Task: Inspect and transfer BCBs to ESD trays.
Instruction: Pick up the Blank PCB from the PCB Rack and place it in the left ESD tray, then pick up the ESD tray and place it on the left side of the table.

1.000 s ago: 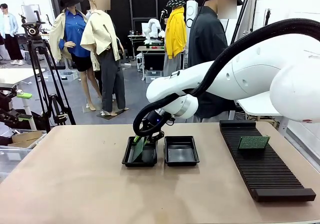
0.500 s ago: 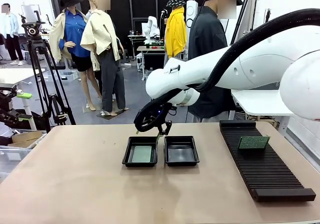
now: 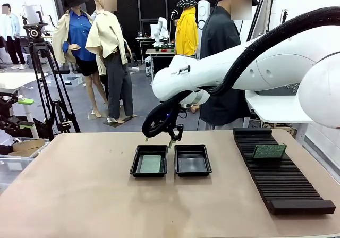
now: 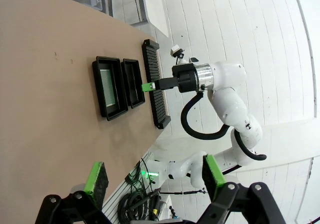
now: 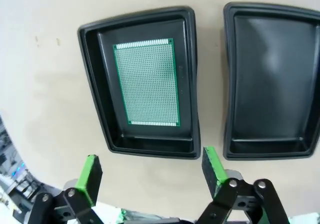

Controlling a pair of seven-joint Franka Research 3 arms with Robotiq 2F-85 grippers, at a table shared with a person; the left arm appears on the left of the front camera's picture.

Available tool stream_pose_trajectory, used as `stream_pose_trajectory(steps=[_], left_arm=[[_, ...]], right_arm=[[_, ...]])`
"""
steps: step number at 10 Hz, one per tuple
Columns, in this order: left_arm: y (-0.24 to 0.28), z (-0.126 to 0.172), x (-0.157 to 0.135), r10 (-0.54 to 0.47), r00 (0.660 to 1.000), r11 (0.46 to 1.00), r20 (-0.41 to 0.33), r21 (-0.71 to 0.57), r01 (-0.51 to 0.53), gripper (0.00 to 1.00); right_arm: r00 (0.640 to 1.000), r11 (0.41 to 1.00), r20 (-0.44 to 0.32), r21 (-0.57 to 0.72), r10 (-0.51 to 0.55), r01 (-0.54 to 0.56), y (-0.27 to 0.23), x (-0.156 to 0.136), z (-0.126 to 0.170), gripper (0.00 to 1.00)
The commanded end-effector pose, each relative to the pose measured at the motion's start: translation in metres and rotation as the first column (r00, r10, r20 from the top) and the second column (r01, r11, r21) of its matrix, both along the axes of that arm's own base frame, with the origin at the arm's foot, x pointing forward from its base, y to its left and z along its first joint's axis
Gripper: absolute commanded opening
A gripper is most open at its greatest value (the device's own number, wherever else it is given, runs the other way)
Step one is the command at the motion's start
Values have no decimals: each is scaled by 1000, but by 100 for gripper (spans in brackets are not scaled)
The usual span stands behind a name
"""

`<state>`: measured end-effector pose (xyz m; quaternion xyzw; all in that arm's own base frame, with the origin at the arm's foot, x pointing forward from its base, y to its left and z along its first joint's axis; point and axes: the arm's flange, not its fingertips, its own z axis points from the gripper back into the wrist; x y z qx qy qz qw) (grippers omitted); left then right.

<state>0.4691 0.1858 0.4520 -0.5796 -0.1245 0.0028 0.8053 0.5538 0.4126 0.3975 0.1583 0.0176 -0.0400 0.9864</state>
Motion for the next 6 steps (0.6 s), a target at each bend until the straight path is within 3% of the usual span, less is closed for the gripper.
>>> stream_pose_trajectory(steps=[1,6], left_arm=[[0,3,0,9,1000,1000,-6,6,-9,100],[0,3,0,9,1000,1000,-6,6,-9,100]], right_arm=[[1000,1000,5,8,0,0,1,-1,3,100],[1000,1000,5,8,0,0,1,-1,3,100]])
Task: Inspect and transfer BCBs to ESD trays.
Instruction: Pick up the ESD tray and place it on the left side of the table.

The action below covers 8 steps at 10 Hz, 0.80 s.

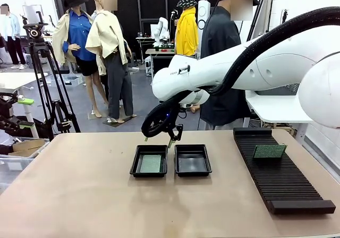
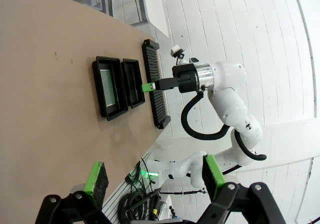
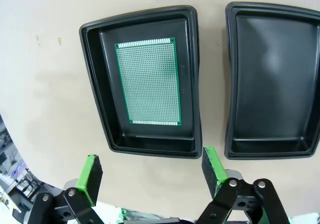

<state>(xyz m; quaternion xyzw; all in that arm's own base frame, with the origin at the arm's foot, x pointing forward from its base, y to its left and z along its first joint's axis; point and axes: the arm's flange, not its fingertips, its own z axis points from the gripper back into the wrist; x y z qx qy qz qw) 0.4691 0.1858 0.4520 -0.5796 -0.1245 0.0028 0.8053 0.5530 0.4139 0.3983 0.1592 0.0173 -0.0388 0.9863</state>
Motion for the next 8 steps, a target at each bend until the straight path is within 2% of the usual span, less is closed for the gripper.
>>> stream_pose_trajectory(steps=[1,3,5,8], left_arm=[[0,3,0,9,1000,1000,-6,6,-9,100],[0,3,0,9,1000,1000,-6,6,-9,100],[0,3,0,9,1000,1000,-6,6,-9,100],[0,3,0,9,1000,1000,-6,6,-9,100]], right_arm=[[1000,1000,5,6,-2,2,-1,0,2,100],[1000,1000,0,0,0,0,0,0,0,100],[1000,992,8,126,-13,12,-44,-4,24,100],[998,954,17,295,53,-56,-118,-21,49,100]])
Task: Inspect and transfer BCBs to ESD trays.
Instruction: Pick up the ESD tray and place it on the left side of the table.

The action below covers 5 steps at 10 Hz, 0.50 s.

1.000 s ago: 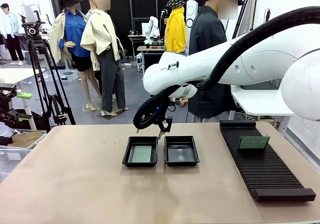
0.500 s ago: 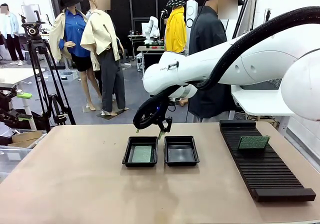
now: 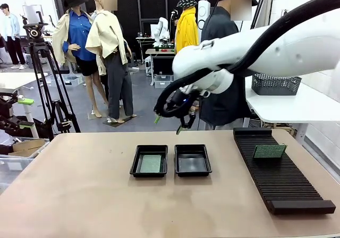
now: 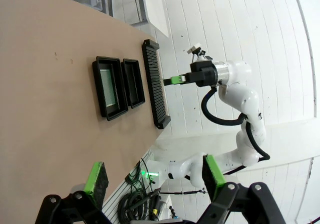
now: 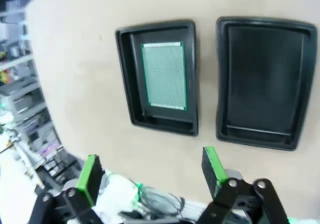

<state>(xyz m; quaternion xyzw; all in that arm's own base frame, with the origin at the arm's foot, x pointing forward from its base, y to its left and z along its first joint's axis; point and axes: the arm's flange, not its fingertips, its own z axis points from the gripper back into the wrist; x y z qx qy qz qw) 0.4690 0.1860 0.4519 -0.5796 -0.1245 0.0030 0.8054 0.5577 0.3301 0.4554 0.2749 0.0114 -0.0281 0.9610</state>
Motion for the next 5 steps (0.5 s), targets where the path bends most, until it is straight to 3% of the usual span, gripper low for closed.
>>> stream_pose_trajectory(steps=[1,3,5], left_arm=[[0,3,0,9,1000,1000,-6,6,-9,100],[0,3,0,9,1000,1000,-6,6,-9,100],[0,3,0,9,1000,1000,-6,6,-9,100]], right_arm=[[999,994,-4,107,33,-32,-58,-29,-5,100],[998,971,37,235,46,-54,-116,-39,-5,100],[999,943,37,331,-40,26,-184,-50,-11,100]])
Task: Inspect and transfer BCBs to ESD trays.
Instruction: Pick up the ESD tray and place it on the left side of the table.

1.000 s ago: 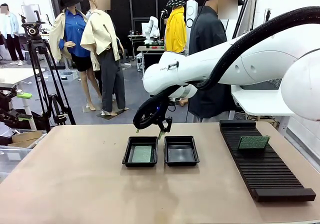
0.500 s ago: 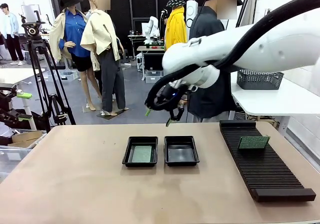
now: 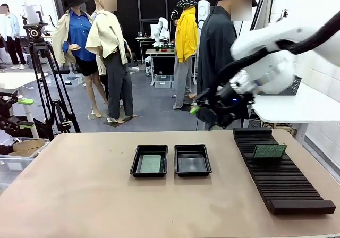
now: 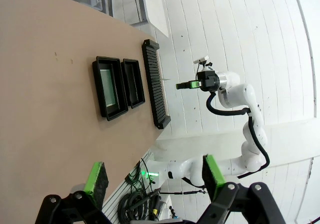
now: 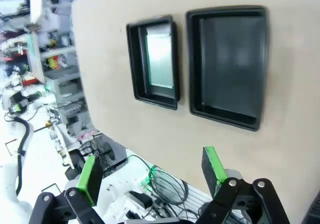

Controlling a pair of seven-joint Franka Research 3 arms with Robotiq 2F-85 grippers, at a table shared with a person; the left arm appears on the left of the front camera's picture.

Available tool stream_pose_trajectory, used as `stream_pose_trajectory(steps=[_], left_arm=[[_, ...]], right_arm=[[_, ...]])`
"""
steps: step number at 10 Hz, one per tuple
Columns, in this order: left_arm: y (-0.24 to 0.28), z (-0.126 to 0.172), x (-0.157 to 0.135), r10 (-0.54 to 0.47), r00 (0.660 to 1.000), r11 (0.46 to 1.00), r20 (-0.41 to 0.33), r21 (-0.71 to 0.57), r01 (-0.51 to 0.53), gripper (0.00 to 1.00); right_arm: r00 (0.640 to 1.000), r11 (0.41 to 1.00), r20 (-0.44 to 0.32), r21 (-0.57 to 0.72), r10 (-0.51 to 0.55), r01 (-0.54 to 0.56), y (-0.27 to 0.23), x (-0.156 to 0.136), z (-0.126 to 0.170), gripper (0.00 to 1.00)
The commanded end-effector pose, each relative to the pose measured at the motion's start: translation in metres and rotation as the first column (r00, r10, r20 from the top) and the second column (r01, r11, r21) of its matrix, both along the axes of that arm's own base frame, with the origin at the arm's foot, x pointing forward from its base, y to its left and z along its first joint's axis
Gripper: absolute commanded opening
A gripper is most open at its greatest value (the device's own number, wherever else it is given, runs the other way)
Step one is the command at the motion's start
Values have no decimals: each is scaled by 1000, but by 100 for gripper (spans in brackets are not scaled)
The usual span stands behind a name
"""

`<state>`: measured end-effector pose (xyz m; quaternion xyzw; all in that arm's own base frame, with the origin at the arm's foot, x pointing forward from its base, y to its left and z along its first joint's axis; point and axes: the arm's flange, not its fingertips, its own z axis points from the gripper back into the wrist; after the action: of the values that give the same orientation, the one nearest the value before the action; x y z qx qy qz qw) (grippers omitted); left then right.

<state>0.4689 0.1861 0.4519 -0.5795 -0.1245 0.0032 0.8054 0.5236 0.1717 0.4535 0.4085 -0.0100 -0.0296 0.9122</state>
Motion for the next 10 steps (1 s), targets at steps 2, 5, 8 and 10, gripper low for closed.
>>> stream_pose_trajectory(steps=[2,5,8,10], left_arm=[[0,3,0,9,1000,1000,-5,6,-9,100],[0,3,0,9,1000,1000,-5,6,-9,100],[0,3,0,9,1000,1000,-5,6,-9,100],[0,3,0,9,1000,1000,-5,6,-9,100]], right_arm=[[993,978,-53,176,-104,112,-95,-19,-28,100],[987,929,-49,332,-154,162,-165,-35,-49,100],[984,853,-56,491,-169,175,-220,-42,-66,100],[984,806,-108,565,-140,176,-240,-38,-78,100]])
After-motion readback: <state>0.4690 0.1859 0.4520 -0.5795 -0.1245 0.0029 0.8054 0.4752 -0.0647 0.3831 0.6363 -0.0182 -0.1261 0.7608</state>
